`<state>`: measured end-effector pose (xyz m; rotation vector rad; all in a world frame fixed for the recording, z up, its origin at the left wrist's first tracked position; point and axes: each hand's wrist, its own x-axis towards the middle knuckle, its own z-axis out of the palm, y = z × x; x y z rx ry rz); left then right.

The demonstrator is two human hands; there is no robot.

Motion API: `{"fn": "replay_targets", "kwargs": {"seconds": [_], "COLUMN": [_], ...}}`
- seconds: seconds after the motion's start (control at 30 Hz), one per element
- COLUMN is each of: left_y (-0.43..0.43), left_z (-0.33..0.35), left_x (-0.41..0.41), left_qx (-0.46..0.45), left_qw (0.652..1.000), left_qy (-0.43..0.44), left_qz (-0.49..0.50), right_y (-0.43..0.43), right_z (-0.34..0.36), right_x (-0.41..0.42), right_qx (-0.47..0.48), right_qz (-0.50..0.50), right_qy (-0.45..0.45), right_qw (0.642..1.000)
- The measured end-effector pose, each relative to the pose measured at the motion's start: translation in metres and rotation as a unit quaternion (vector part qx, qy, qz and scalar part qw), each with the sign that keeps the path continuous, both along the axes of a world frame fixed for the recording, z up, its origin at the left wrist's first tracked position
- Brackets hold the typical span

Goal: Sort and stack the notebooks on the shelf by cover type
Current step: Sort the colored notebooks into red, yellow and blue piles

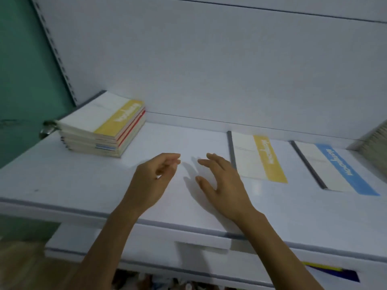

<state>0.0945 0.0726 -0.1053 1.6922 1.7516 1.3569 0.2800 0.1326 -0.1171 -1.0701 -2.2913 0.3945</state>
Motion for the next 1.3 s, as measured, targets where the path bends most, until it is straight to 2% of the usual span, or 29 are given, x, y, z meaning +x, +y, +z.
{"fn": "replay_targets", "kwargs": {"seconds": [0.17,0.3,0.4,0.5,0.67,0.77,0.83,0.87,0.97,1.03,1.1,1.17,1.23,1.3], "left_y": [-0.047,-0.066,-0.072,-0.075,-0.064,-0.054,-0.050,-0.049,-0.050,-0.051,-0.051,-0.050,-0.050,-0.050], "left_z": [0.004,0.007,0.005,0.001,0.010,0.009,0.001,-0.006,-0.016,-0.019,-0.020,-0.021,-0.022,-0.022], "left_x": [-0.095,-0.146,-0.177,-0.206,-0.236,-0.233,-0.231,-0.231,-0.233,-0.235,-0.237,-0.238,-0.240,-0.241], "left_qx": [-0.014,-0.015,-0.017,-0.016,-0.062,-0.076,-0.052,-0.035,0.009,0.027,0.036,0.036,0.042,0.049], "left_qw": [0.994,0.991,0.987,0.977,0.929,0.937,0.951,0.952,0.935,0.927,0.924,0.923,0.918,0.914], "left_qy": [-0.023,-0.072,-0.121,-0.196,-0.364,-0.338,-0.304,-0.305,-0.353,-0.374,-0.380,-0.382,-0.393,-0.402], "left_qz": [0.110,0.114,0.105,0.087,0.034,-0.036,-0.004,0.012,0.008,0.012,0.018,0.024,0.027,0.032], "right_y": [-0.009,-0.002,0.017,0.019,-0.022,-0.038,-0.040,-0.040,-0.026,-0.006,0.016,0.028,0.029,0.025], "right_z": [0.025,0.048,0.060,0.053,0.028,0.023,0.022,0.022,0.028,0.039,0.049,0.052,0.047,0.041], "right_x": [-0.120,-0.216,-0.270,-0.286,-0.251,-0.242,-0.241,-0.242,-0.246,-0.252,-0.261,-0.271,-0.276,-0.274], "right_qx": [0.031,0.083,0.066,0.050,0.132,0.128,0.116,0.109,0.021,-0.094,-0.217,-0.318,-0.382,-0.417], "right_qz": [0.077,0.121,0.083,0.067,0.152,0.169,0.168,0.155,0.013,-0.083,-0.127,-0.131,-0.118,-0.111], "right_qy": [-0.010,-0.039,-0.103,-0.193,-0.091,-0.068,-0.016,0.046,0.279,0.344,0.337,0.297,0.265,0.288], "right_qw": [0.997,0.988,0.989,0.978,0.975,0.975,0.979,0.981,0.960,0.931,0.907,0.891,0.877,0.855]}}
